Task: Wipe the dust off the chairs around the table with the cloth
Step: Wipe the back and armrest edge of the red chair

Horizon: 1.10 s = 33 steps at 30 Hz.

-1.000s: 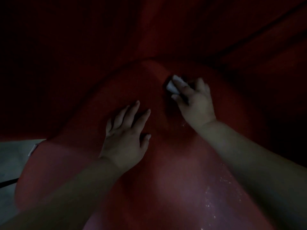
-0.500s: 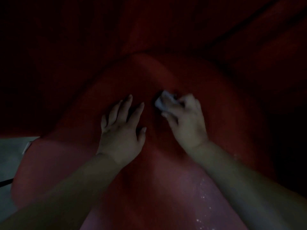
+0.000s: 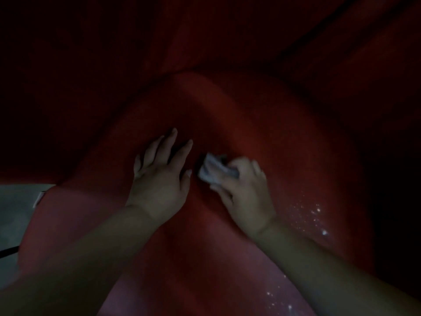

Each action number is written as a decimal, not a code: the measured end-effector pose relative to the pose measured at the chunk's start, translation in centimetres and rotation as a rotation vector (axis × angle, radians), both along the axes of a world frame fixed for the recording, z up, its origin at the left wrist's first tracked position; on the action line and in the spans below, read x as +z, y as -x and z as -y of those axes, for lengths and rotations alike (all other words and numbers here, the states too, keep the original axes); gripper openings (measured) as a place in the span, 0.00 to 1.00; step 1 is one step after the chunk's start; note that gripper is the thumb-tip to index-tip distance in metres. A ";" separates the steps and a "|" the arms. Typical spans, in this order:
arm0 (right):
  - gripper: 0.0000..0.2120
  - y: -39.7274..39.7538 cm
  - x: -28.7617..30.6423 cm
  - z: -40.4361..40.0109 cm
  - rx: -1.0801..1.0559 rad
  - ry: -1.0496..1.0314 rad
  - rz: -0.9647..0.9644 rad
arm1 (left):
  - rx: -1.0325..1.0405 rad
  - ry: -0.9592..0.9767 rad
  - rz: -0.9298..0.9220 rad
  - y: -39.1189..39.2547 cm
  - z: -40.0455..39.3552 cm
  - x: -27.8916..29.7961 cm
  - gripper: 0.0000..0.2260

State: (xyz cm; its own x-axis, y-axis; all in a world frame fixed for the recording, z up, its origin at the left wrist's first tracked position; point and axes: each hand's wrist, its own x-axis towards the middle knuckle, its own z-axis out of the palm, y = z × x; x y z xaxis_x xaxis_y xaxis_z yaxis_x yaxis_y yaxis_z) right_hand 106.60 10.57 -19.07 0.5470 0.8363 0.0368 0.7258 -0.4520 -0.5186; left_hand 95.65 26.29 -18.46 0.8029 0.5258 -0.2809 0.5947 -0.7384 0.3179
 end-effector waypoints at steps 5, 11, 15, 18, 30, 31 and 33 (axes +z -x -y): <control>0.16 -4.7 -0.3 1.8 -0.119 0.045 0.105 | 0.000 0.004 -0.010 1.6 0.0 0.0 0.27; 0.18 -4.5 -0.7 -3.5 -0.228 -0.036 0.026 | 0.003 -0.002 -0.011 2.0 0.1 -0.1 0.27; 0.18 -0.7 0.0 0.2 0.015 -0.021 -0.027 | 0.009 0.011 -0.029 1.8 0.2 0.3 0.28; 0.16 -5.1 -0.8 -0.6 -0.185 -0.040 0.047 | -0.002 0.003 -0.042 1.8 0.0 0.2 0.28; 0.22 -0.2 -0.1 -2.4 -0.021 -0.038 -0.059 | 0.106 -0.048 0.002 2.7 0.5 0.6 0.28; 0.22 0.1 0.0 -1.4 0.011 -0.030 -0.057 | 0.127 -0.057 -0.006 3.1 0.4 0.8 0.29; 0.18 -0.7 0.5 -1.3 0.003 -0.024 -0.054 | 0.151 -0.079 -0.022 4.2 -0.1 1.0 0.29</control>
State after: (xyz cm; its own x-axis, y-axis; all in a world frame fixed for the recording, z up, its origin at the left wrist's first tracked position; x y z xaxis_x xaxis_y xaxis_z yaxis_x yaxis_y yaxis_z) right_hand 107.27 11.85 -18.59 0.5460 0.8373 0.0273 0.6982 -0.4367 -0.5673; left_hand 91.46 26.40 -17.49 0.7073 0.6611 -0.2504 0.7069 -0.6626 0.2476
